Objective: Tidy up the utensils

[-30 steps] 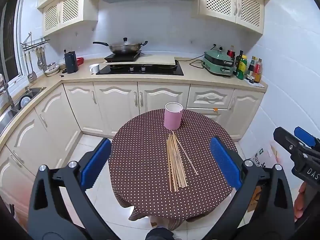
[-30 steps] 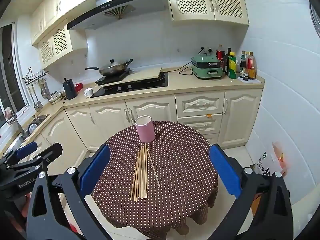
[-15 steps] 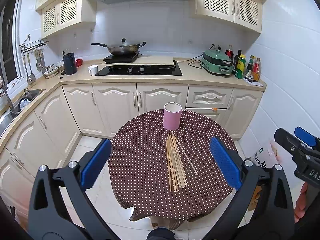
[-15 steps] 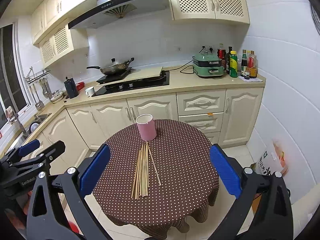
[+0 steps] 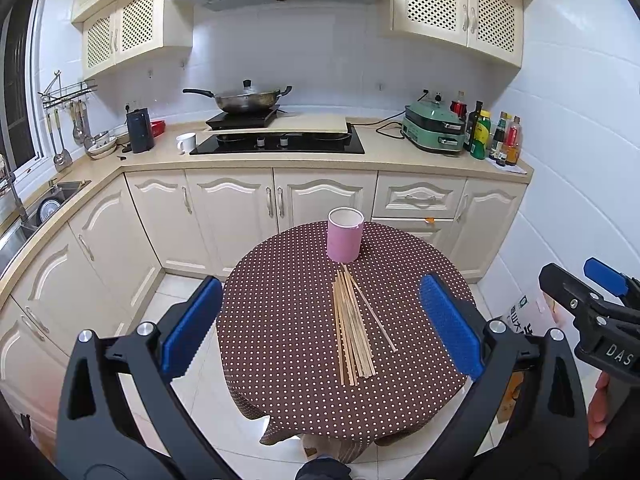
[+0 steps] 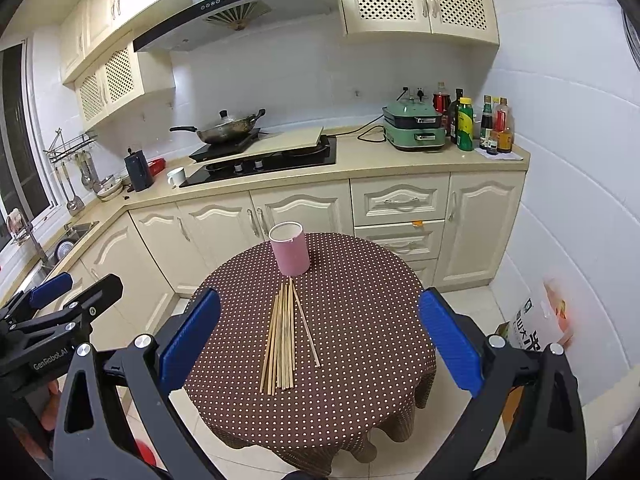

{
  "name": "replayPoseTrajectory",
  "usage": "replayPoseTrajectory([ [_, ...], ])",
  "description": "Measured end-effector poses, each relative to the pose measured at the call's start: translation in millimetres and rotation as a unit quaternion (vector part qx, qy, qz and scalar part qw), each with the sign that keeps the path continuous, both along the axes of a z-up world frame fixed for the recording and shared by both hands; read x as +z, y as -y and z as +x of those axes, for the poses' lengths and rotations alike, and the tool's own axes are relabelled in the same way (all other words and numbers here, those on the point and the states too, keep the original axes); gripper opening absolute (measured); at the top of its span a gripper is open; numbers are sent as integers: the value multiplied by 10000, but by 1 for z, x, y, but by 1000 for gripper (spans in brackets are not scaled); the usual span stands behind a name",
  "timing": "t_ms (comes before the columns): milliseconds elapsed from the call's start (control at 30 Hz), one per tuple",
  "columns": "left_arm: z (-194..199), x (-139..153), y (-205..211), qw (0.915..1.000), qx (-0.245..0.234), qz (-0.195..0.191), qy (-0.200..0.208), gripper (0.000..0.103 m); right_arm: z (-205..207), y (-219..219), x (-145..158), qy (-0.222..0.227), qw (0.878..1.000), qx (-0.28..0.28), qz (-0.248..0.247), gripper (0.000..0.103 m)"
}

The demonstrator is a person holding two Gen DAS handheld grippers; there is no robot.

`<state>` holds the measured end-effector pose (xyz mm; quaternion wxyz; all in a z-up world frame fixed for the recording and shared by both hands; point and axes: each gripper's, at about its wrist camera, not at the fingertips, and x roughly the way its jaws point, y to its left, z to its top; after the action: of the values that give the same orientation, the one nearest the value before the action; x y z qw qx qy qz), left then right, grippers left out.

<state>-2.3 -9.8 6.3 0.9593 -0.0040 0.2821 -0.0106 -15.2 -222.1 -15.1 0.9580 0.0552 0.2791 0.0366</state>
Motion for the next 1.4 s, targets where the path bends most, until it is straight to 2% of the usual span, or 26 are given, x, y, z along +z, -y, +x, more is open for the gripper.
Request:
replayPoseTrajectory([
  [1400, 1, 0, 1, 9999, -53, 72, 129, 97, 5, -7, 3, 4, 9999, 100, 34, 96],
])
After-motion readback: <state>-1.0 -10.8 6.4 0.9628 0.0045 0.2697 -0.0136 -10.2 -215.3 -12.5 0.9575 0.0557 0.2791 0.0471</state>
